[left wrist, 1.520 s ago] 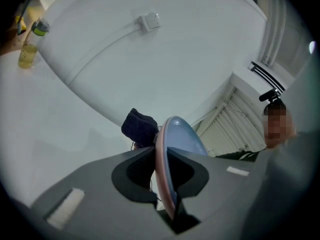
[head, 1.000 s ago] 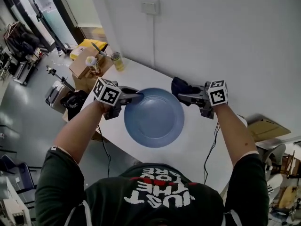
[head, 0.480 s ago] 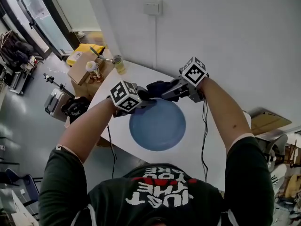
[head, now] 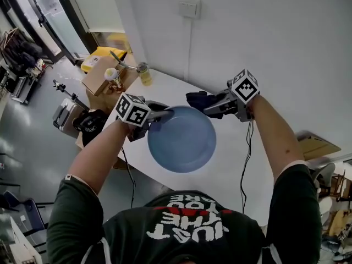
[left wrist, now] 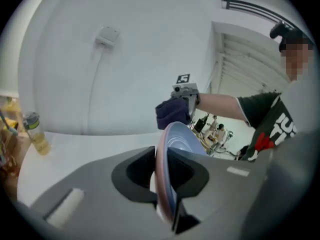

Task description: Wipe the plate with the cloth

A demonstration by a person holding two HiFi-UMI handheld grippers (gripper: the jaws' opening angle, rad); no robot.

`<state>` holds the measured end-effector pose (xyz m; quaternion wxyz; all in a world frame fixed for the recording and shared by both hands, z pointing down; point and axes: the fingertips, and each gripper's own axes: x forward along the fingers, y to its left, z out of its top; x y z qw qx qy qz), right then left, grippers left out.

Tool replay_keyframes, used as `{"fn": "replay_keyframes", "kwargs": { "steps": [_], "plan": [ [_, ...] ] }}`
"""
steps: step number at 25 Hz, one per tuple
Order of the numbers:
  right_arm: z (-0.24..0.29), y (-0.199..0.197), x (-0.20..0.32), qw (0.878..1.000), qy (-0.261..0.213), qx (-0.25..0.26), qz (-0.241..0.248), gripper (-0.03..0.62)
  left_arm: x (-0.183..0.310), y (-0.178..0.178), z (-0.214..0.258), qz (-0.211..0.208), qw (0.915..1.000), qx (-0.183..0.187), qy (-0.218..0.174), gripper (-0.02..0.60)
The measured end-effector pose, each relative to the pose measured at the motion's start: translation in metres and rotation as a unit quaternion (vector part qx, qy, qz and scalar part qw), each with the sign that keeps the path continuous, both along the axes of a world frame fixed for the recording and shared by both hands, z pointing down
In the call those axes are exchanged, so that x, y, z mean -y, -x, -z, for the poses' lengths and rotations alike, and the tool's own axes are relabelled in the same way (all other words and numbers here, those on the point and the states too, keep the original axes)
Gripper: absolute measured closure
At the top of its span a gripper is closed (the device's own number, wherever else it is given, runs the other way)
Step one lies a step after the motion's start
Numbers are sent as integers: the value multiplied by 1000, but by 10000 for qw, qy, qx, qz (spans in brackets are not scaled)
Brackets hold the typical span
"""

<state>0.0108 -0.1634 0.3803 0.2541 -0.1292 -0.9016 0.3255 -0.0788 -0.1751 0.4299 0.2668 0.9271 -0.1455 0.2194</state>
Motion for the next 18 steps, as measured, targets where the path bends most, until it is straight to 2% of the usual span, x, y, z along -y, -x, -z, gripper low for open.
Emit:
{"fn": "replay_keyframes", "kwargs": {
  "steps": [3,6,11,18],
  "plan": [
    [0,-20,-5,9998,-67,35,-164,511,11,14,1,544,9976,-373,196,537],
    [2,-37,-16,9994,-174,90,-300,511,21,26,2,1066,9910,-729,356,535],
    [3,-57,-36,9979,-329,167,-533,511,30,32,6,1675,9765,-1238,554,534],
    [0,-68,-69,9941,-477,311,-928,511,39,36,5,2424,9505,-1787,769,526]
  ]
}}
